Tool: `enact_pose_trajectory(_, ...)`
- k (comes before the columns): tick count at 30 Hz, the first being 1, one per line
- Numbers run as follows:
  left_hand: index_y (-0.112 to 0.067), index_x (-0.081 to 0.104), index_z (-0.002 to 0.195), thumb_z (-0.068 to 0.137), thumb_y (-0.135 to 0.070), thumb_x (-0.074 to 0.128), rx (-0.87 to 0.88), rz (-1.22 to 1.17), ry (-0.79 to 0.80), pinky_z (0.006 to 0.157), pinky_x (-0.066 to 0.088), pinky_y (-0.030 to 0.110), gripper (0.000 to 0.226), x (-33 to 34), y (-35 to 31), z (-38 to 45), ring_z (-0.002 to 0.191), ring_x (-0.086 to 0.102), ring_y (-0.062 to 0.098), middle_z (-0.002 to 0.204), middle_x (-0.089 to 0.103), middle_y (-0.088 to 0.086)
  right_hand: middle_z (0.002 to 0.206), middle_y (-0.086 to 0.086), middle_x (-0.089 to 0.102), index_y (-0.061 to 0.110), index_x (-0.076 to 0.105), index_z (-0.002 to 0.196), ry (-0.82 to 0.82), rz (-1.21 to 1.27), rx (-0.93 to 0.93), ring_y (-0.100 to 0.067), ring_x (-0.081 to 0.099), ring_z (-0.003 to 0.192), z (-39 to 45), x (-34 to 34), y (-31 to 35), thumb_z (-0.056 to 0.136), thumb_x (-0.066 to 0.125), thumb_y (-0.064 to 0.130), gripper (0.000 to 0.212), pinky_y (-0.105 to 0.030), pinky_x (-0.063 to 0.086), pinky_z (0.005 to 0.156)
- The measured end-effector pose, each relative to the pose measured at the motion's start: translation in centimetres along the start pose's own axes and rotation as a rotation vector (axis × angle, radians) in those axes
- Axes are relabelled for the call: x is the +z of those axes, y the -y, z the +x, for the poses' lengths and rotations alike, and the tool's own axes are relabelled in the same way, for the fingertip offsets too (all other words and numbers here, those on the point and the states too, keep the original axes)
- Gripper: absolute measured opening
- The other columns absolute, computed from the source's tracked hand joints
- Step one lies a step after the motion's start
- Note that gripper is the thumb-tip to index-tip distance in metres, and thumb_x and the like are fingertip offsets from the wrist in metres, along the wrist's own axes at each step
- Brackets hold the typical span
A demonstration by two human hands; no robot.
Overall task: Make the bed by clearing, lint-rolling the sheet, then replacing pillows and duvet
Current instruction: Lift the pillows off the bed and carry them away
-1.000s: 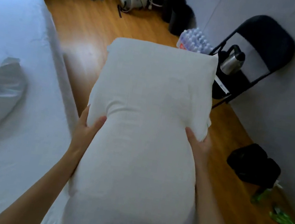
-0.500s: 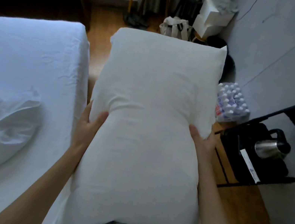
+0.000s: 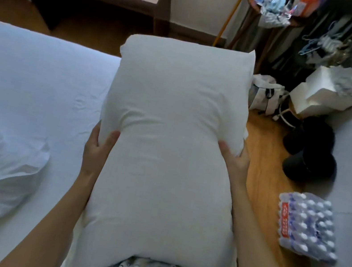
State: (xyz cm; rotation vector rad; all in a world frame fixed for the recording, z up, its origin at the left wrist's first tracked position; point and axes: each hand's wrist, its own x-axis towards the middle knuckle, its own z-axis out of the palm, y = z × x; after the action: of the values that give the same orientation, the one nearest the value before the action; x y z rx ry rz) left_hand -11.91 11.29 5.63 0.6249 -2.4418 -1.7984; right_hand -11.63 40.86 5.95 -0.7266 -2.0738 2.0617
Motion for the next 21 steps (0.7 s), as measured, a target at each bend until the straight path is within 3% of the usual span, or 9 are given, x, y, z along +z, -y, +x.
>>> enact_pose_trajectory(4, -0.025, 0.044, 0.143, 0.096, -0.037, 0.057, -0.037, -0.018, -0.045, 0.103, 0.042, 0.037, 0.051, 3.3, -2.8, 7.8, 0.124, 0.051, 0.02, 0.14, 0.052, 0.001, 0.105, 0.011, 0.068, 0.022, 0.058, 0.123, 0.036, -0.026, 0.008, 0.002, 0.066, 0.088, 9.8, 3.4, 2.2, 0.084, 0.073, 0.028, 0.043, -0.013, 0.052, 0.066)
enact_pose_trajectory(9, -0.026, 0.047, 0.14, 0.07, -0.068, 0.056, -0.088, -0.059, -0.026, 0.099, 0.043, 0.036, 0.081, 7.7, -4.7, 20.4, 0.121, 0.053, 0.02, 0.136, 0.056, -0.001, 0.105, 0.01, 0.068, 0.025, 0.059, 0.117, 0.034, -0.061, 0.023, -0.006, 0.065, 0.093, 22.7, 9.4, 3.9, 0.084, 0.073, 0.028, 0.036, -0.013, 0.05, 0.063)
enact_pose_trajectory(12, -0.029, 0.048, 0.14, 0.066, -0.074, 0.053, -0.078, -0.05, 0.016, 0.102, 0.046, 0.045, 0.087, 10.4, -7.2, 30.9, 0.12, 0.055, 0.022, 0.135, 0.057, -0.001, 0.107, 0.009, 0.069, 0.022, 0.06, 0.122, 0.01, -0.09, 0.004, -0.004, 0.065, 0.095, 31.3, 13.8, 6.3, 0.079, 0.075, 0.039, 0.049, -0.01, 0.047, 0.062)
enact_pose_trajectory(17, -0.031, 0.044, 0.142, 0.07, -0.077, 0.052, -0.024, -0.04, 0.086, 0.103, 0.047, 0.05, 0.085, 13.9, -13.0, 46.5, 0.122, 0.055, 0.022, 0.137, 0.056, -0.002, 0.108, 0.01, 0.07, 0.026, 0.06, 0.124, -0.058, -0.071, 0.007, -0.006, 0.066, 0.097, 43.8, 20.2, 11.8, 0.082, 0.074, 0.038, 0.046, -0.021, 0.049, 0.07)
enact_pose_trajectory(21, -0.031, 0.042, 0.143, 0.071, -0.075, 0.051, 0.003, -0.072, 0.067, 0.096, 0.049, 0.038, 0.085, 15.9, -17.5, 55.4, 0.118, 0.056, 0.017, 0.135, 0.056, -0.005, 0.108, 0.01, 0.069, 0.03, 0.06, 0.122, -0.075, -0.081, 0.002, -0.009, 0.065, 0.098, 52.5, 24.7, 15.9, 0.07, 0.075, 0.054, 0.059, -0.03, 0.052, 0.077)
